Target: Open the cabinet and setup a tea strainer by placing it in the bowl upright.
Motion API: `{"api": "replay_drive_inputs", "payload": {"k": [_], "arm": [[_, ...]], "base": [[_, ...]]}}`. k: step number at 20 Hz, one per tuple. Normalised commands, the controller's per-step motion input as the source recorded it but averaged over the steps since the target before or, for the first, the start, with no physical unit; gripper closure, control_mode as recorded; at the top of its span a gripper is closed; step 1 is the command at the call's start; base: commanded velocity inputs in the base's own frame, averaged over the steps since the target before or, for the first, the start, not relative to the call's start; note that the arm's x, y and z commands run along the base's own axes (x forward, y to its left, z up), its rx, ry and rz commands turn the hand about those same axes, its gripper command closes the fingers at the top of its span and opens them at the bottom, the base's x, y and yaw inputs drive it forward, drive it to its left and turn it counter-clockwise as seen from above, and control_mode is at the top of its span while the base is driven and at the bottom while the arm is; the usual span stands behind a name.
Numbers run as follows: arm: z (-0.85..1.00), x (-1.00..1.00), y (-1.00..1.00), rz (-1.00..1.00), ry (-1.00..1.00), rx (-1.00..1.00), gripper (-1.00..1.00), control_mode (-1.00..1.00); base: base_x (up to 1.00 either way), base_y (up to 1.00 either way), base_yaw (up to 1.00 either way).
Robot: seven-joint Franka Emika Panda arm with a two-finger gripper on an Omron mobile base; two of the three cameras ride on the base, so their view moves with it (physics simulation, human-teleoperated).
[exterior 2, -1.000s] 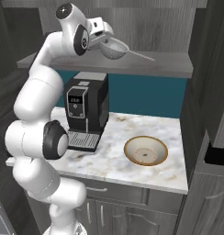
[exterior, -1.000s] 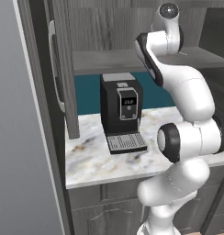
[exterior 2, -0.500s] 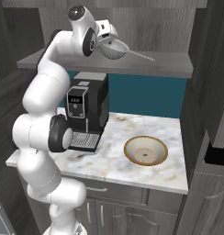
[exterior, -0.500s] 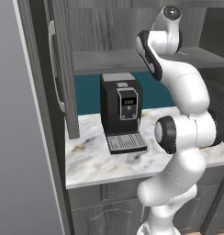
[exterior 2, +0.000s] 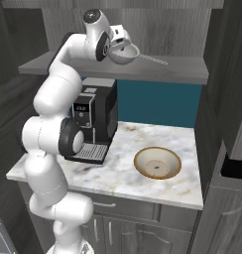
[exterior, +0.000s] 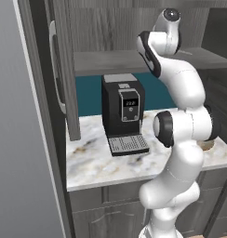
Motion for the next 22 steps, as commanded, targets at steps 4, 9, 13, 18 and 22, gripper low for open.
{"api": "replay_drive_inputs", "payload": {"k": [4,9,13,18,22], "arm": [[0.00,0.24,0.00,0.00,0.12,0.00,-1.00,-1.00],[0.00,0.07,0.00,0.01,0.01,0.00,-1.00,-1.00],[-0.06,0.07,0.01,0.04,0.00,0.00,-1.00,-1.00],[-0.07,0.03,0.04,0.07,0.00,0.00,-1.00,-1.00],[-0.03,0.03,0.08,0.08,0.00,0.00,1.00,-1.00]], "base": [[0.00,0.00,0.00],[0.00,0.00,0.00],[0.00,0.00,0.00],[0.00,0.00,0.00],[0.00,0.00,0.00]]}}
